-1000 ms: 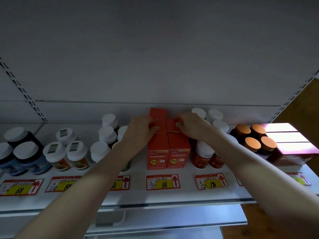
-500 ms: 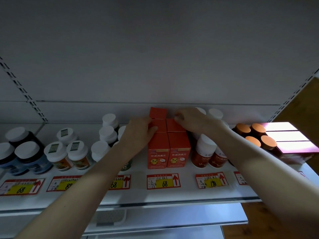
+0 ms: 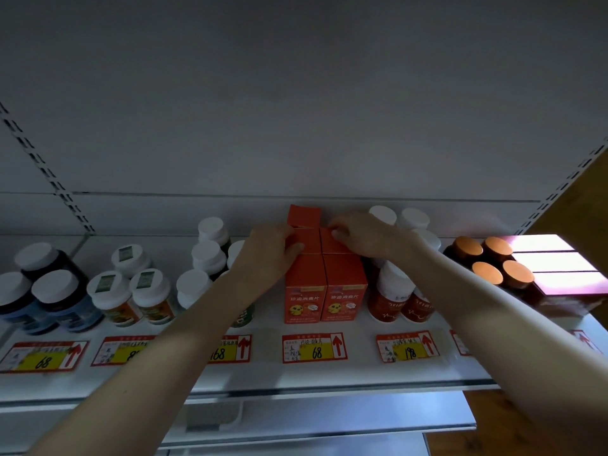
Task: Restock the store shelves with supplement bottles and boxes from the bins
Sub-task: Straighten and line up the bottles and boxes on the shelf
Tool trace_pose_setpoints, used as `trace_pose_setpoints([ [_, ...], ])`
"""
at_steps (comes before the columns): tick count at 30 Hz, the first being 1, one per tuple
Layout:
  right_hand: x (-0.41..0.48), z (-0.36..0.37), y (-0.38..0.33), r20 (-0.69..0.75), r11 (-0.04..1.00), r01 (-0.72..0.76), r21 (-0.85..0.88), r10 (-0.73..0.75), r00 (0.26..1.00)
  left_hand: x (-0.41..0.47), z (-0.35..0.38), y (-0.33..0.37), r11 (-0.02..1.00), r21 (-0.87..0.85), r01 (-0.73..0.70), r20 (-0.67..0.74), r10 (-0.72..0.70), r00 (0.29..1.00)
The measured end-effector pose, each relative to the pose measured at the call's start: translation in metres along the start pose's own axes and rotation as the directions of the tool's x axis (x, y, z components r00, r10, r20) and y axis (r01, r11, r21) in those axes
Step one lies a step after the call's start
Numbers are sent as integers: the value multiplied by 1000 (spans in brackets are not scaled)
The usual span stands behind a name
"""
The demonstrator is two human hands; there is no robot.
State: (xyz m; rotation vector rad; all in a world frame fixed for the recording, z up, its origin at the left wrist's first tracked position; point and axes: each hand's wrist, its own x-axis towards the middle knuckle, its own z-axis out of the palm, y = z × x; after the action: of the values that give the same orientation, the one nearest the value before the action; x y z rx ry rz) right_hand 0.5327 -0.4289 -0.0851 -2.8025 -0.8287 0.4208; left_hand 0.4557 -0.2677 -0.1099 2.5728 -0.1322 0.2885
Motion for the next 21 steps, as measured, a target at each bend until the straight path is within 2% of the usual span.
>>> trace_pose_setpoints([
  [2, -7, -1, -1, -56, 1000, -1, 25, 2, 998, 4, -4, -2, 1000, -3, 5, -29, -5, 1000],
  [5, -25, 1, -5, -229, 999, 24, 39, -14, 973, 21, -13, -6, 999, 18, 40, -97, -38, 995],
  [9, -32, -1, -12, -314, 998, 50, 49, -32, 949, 54, -19, -10, 991, 46, 123, -39, -121, 992],
  [12, -12, -8, -10, -311, 992, -25, 124, 63, 948, 62, -19, -14, 972, -22, 235, 65, -233, 970],
  [15, 8, -5, -9, -209, 983, -50, 178, 87, 974, 55, -16, -17, 954, -90, 284, 140, -270, 953],
  [17, 15, 1, -11, -164, 986, -29, 166, 57, 985, 51, -14, -18, 949, -110, 294, 155, -276, 949],
  [21, 20, 6, -15, -207, 984, 3, 181, 35, 978, 47, -12, -17, 953, -121, 278, 126, -263, 956],
])
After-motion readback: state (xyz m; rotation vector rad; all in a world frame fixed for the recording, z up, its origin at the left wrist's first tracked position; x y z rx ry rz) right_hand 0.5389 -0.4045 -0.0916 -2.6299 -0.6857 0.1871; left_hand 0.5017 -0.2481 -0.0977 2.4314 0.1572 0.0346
